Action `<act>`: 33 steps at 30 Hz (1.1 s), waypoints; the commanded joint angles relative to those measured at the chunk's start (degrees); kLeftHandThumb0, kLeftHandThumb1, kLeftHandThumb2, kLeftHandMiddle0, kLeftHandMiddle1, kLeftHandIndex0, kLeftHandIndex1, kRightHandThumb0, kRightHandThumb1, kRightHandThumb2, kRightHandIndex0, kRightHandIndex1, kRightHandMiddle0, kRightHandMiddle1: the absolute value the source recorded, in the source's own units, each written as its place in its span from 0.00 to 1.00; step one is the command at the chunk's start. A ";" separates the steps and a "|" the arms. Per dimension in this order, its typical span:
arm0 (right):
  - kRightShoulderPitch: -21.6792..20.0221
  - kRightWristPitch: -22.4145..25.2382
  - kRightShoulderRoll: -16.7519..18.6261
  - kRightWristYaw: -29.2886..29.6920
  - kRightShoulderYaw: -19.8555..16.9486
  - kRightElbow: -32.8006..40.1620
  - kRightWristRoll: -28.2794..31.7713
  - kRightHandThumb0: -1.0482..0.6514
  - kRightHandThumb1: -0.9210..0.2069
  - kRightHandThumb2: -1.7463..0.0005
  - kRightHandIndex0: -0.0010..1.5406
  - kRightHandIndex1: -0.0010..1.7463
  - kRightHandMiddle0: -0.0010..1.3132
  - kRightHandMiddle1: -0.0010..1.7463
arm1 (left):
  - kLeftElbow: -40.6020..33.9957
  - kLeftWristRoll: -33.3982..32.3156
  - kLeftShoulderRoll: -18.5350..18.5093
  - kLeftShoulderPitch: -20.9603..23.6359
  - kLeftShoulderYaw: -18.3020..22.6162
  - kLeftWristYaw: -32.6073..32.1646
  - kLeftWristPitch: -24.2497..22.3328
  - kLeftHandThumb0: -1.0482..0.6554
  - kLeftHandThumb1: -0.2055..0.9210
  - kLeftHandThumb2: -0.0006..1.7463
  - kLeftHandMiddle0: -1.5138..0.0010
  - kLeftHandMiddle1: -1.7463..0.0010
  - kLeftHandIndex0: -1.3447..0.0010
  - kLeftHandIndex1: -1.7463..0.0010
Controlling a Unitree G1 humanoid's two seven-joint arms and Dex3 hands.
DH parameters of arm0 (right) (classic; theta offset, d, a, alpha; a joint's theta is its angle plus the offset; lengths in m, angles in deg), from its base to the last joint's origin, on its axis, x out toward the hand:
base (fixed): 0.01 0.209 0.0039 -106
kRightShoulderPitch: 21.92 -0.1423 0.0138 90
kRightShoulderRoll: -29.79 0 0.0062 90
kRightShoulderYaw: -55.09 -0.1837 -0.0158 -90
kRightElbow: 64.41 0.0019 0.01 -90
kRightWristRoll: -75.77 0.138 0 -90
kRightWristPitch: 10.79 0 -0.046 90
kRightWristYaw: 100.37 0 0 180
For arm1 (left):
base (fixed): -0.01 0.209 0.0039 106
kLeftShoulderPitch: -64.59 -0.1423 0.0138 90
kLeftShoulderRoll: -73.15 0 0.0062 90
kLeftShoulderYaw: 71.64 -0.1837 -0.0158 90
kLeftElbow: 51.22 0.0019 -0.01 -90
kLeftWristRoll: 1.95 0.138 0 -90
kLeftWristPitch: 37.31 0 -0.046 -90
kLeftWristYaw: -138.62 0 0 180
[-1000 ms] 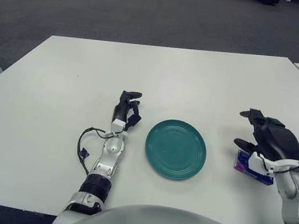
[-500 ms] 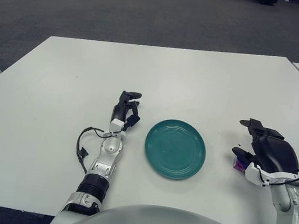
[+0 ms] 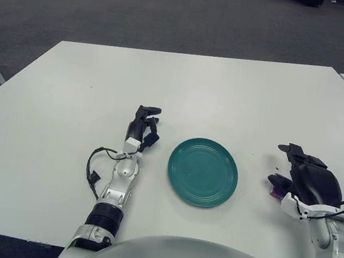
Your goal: Put the gum into the plate.
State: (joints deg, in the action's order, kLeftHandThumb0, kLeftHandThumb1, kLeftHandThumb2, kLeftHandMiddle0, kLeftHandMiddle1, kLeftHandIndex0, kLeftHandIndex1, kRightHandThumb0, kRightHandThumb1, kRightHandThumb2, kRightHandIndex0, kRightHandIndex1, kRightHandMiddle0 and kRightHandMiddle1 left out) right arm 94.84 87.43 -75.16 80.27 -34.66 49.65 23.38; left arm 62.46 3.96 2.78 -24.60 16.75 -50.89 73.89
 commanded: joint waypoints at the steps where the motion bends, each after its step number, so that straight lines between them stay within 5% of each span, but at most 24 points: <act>1: 2.36 -0.62 1.74 1.95 -0.86 -0.43 0.29 0.11 0.00 0.69 0.26 0.06 0.00 0.45 | 0.25 -0.72 -0.98 -1.79 0.69 1.10 -1.84 0.20 1.00 0.57 0.80 0.40 0.81 0.30; 33: 18.48 -3.16 5.59 6.17 -3.19 7.26 0.12 0.11 0.00 0.68 0.26 0.05 0.00 0.39 | -0.54 -1.09 -1.96 -2.06 1.25 2.53 -3.01 0.21 1.00 0.57 0.81 0.41 0.82 0.30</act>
State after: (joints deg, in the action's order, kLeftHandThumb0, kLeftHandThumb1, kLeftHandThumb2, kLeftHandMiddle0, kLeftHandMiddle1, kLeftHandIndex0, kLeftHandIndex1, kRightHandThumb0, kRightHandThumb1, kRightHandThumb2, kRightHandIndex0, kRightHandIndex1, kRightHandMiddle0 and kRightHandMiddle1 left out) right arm 103.56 84.84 -74.51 84.63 -38.56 54.34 23.60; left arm 60.21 2.79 1.55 -25.82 17.49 -48.45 72.83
